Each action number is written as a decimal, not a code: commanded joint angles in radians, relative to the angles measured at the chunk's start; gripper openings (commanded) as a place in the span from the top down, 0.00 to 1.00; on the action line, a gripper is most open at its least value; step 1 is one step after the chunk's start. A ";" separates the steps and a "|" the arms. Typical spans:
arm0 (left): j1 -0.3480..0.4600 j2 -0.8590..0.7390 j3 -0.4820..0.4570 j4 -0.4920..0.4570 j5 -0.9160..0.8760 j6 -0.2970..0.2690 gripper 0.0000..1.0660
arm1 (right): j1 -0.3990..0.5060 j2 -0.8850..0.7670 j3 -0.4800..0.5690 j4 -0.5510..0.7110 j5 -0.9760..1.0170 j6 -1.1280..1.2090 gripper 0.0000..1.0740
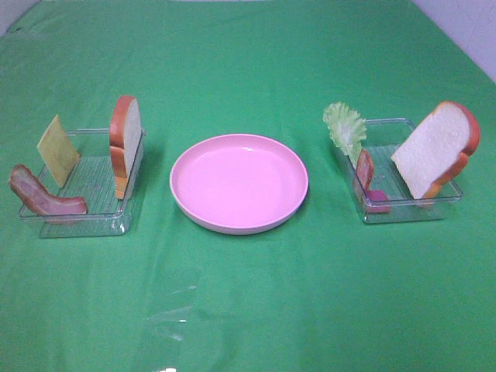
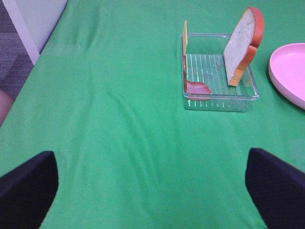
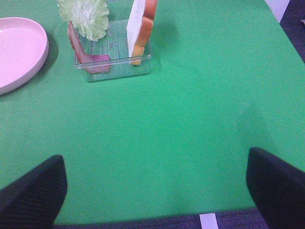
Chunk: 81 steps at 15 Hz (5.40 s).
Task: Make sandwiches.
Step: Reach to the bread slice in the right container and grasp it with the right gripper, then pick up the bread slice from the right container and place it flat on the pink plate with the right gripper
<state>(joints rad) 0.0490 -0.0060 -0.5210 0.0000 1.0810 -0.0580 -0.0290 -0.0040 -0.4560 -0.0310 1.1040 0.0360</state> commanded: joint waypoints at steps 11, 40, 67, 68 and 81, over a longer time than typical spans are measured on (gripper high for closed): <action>0.005 -0.003 0.002 0.000 -0.003 0.003 0.06 | -0.003 0.067 -0.030 -0.007 -0.088 -0.002 0.09; 0.005 -0.003 0.002 0.000 -0.003 0.003 0.06 | -0.004 2.050 -1.164 0.031 -0.074 -0.056 0.11; 0.005 -0.003 0.002 0.000 -0.003 0.003 0.06 | 0.052 1.765 -1.223 0.230 -0.011 -0.056 0.99; 0.005 -0.003 0.002 0.000 -0.003 0.003 0.06 | 0.101 1.766 -1.223 0.232 -0.014 -0.052 0.99; 0.005 -0.003 0.002 0.000 -0.003 0.003 0.06 | 0.395 2.023 -1.222 0.597 -0.203 -0.036 0.97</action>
<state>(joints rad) 0.0490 -0.0060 -0.5210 0.0000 1.0810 -0.0580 0.3630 2.0190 -1.6760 0.5470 0.9110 0.0120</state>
